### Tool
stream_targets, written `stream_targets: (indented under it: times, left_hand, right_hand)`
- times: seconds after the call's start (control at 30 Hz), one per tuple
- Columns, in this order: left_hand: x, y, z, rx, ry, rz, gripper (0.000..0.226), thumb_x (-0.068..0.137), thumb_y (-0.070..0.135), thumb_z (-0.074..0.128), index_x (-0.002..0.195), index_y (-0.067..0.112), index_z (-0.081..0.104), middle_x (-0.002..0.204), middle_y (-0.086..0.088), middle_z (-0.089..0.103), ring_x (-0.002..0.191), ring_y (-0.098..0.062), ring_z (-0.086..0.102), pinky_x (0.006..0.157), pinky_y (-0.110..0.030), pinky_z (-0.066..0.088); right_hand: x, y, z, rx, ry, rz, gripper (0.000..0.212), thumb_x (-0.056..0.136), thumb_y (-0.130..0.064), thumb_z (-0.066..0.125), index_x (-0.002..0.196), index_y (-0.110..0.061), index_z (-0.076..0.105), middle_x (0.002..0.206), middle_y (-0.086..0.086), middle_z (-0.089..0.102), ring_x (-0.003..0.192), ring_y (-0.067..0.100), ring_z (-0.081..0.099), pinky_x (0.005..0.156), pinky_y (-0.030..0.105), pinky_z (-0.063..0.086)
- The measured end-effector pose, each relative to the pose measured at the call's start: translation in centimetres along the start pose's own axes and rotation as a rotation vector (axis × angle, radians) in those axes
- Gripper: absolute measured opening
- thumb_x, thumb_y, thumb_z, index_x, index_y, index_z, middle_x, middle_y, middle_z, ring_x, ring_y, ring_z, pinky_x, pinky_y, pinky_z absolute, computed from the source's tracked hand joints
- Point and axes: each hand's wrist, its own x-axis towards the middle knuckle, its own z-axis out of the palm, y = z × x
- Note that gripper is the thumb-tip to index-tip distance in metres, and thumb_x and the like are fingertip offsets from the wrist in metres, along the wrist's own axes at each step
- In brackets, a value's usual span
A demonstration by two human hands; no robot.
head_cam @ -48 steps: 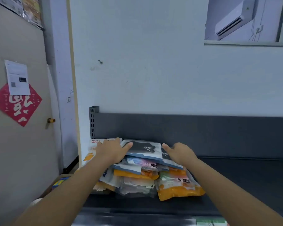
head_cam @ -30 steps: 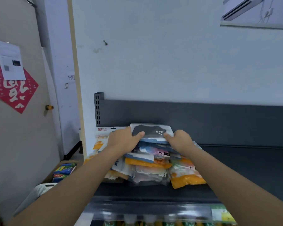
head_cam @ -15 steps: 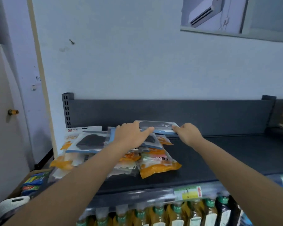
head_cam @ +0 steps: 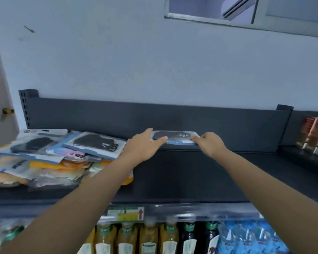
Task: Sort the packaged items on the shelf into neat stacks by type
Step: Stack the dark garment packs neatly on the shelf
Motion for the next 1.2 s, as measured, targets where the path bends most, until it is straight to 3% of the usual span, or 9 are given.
stream_targets:
  times: [0.47, 0.57, 0.7, 0.93, 1.2]
  left_hand:
    - [2.9, 5.7, 3.5, 0.149, -0.047, 0.101, 0.067, 0.090, 0.062, 0.046, 0.145, 0.025, 0.037, 0.142, -0.001, 0.050, 0.129, -0.026, 0.046, 0.104, -0.038, 0.033]
    - [3.6, 7.0, 5.1, 0.145, -0.071, 0.116, 0.068, 0.087, 0.063, 0.050, 0.142, 0.024, 0.042, 0.140, 0.000, 0.052, 0.127, -0.024, 0.048, 0.104, -0.038, 0.036]
    - [4.2, 9.8, 7.9, 0.132, -0.113, 0.132, 0.065, 0.085, 0.062, 0.054, 0.136, 0.020, 0.047, 0.136, 0.000, 0.055, 0.123, -0.023, 0.051, 0.100, -0.037, 0.038]
    - [4.6, 17.0, 14.6, 0.146, -0.129, 0.132, 0.067, 0.085, 0.062, 0.055, 0.133, 0.016, 0.047, 0.135, 0.000, 0.055, 0.121, -0.024, 0.051, 0.094, -0.035, 0.037]
    - [5.1, 25.0, 22.8, 0.152, -0.157, 0.073, 0.067, 0.083, 0.063, 0.056, 0.131, 0.017, 0.049, 0.128, -0.001, 0.059, 0.113, -0.023, 0.055, 0.093, -0.036, 0.041]
  right_hand:
    - [4.0, 6.1, -2.6, -0.040, 0.034, 0.035, 0.053, 0.091, -0.038, 0.055, 0.054, -0.016, 0.022, 0.053, 0.000, 0.024, 0.048, 0.017, 0.024, 0.049, 0.029, 0.018]
    - [4.8, 8.0, -4.1, -0.007, 0.021, 0.050, 0.047, 0.089, -0.037, 0.057, 0.059, -0.012, 0.032, 0.058, 0.004, 0.033, 0.054, 0.018, 0.032, 0.054, 0.029, 0.027]
    - [5.3, 11.6, -6.3, 0.033, 0.040, 0.077, 0.035, 0.086, -0.042, 0.061, 0.081, -0.011, 0.046, 0.075, 0.009, 0.048, 0.068, 0.022, 0.046, 0.065, 0.033, 0.039]
    - [7.2, 19.3, -11.9, -0.027, -0.013, 0.121, 0.050, 0.086, -0.040, 0.062, 0.055, -0.013, 0.033, 0.053, 0.009, 0.041, 0.049, 0.023, 0.041, 0.060, 0.031, 0.038]
    - [9.9, 27.8, -18.2, -0.110, -0.086, 0.163, 0.044, 0.087, -0.039, 0.061, 0.061, -0.012, 0.037, 0.059, 0.006, 0.044, 0.052, 0.022, 0.045, 0.054, 0.028, 0.040]
